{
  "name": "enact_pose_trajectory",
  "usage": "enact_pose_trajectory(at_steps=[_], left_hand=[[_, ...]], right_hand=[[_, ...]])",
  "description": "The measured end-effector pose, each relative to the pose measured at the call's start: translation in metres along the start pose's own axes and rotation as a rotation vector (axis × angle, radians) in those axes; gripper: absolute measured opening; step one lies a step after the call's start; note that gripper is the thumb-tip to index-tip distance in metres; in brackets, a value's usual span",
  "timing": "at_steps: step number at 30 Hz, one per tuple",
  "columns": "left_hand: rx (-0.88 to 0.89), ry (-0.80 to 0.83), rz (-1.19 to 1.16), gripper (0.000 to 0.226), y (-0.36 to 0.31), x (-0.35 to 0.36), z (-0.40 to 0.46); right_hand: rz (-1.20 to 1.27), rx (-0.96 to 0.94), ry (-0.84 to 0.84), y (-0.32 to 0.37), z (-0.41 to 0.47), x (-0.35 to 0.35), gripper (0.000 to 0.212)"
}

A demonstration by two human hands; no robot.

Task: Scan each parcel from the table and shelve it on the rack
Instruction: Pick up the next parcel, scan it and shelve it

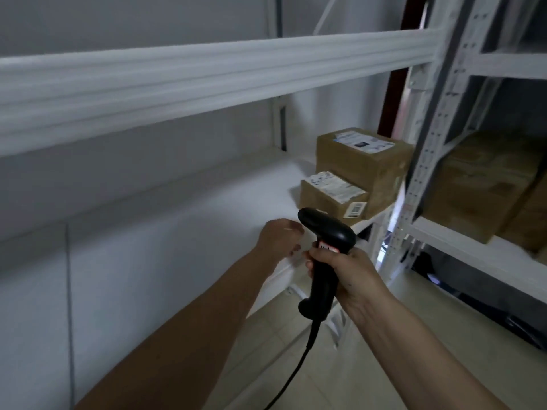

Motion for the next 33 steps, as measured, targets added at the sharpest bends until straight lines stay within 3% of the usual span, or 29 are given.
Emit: enact_pose_trajectory(at_steps=[4,10,22,33], left_hand=[[0.106,-0.211,0.566,0.024,0.023,-0.065,-0.041],[0.042,-0.445,0.795,0.03,0.078,-0.173,-0.143],[-0.284,-0.87,0.823,0.035,0.244,-0.378,-0.489],[-0.638,-1.122,0.728,0.036,0.362,-0.457,-0.791]], right_hand=[[-0.084,0.042,0.116,-0.023,-0.015,0.05,0.012],[-0.204,0.114,0.333,-0.077,-0.075,0.149,0.016],[-0.41,0.232,0.886,-0.252,-0.323,0.366,0.02],[-0.541,0.248,1.202,-0.399,-0.55,0.49,0.018]])
Point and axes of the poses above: each hand's wrist, its own z-axis towards the middle knuckle, its own x-axis out of the palm, y = z × x, the point moved 2 cm from there along z, towards the middle knuckle, and after that the axes turned 4 degrees about y, right-handed, at the moved point
